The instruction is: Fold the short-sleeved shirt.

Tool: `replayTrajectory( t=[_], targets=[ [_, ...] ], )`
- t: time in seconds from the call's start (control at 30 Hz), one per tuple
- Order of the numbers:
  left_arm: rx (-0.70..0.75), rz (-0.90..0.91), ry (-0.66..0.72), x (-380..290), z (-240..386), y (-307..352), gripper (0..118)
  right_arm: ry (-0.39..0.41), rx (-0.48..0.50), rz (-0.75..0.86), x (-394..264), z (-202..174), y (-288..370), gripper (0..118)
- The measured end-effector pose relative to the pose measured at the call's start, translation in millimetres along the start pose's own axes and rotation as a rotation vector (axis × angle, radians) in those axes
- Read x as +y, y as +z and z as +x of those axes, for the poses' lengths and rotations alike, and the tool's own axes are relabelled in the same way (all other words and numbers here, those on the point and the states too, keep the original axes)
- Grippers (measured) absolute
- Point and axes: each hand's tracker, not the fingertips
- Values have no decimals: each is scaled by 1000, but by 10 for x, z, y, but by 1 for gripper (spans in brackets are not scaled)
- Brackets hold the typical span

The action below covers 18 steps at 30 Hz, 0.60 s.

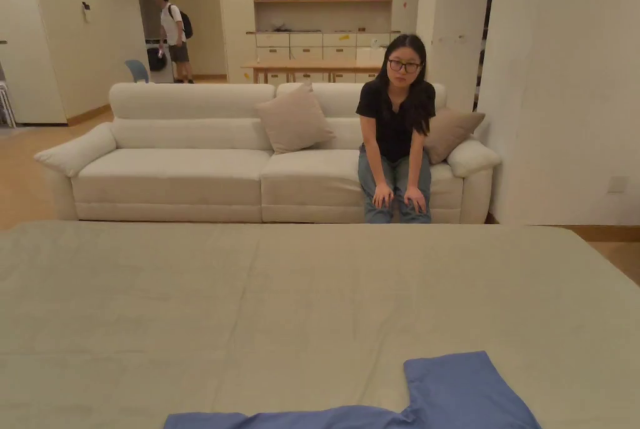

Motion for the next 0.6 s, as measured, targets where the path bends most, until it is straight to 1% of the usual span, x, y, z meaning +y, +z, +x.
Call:
replayTrajectory(
  t=[0.03,0.07,0.13,0.17,0.2,0.23,0.27,0.3,0.33,0.37,0.4,0.43,0.47,0.5,0.6],
  targets=[
    [44,36,-26,178,120,129,115,11,17,38,172,-102,137,116],
    [81,83,-97,327,245,238,116,57,47,91,323,-231,281,118],
    [105,200,-229,518,480,414,116,186,96,209,440,-482,416,118],
    [56,214,-267,590,630,476,116,251,90,227,504,-632,490,118],
    [36,206,-303,665,719,496,111,296,119,208,558,-746,530,114],
    [61,217,-322,699,816,498,95,331,121,239,559,-858,517,104],
    [84,277,-357,693,892,508,59,356,126,290,540,-970,521,82],
    [81,318,-384,672,938,505,5,384,130,325,507,-1056,509,32],
    [74,327,-392,652,974,459,0,421,120,339,465,-1158,455,0],
    [90,300,-388,634,988,391,0,446,100,325,423,-1214,398,1],
    [76,276,-385,638,976,333,0,457,80,306,386,-1272,346,1],
    [38,221,-367,625,984,240,0,433,118,280,364,-1302,284,1],
    [-53,90,-24,475,966,123,0,402,175,237,349,-1328,229,1],
    [-39,96,-30,476,945,74,0,372,193,219,356,-1364,175,1],
    [-41,100,-57,592,830,-165,0,385,185,227,348,-1454,94,1]
  ],
)
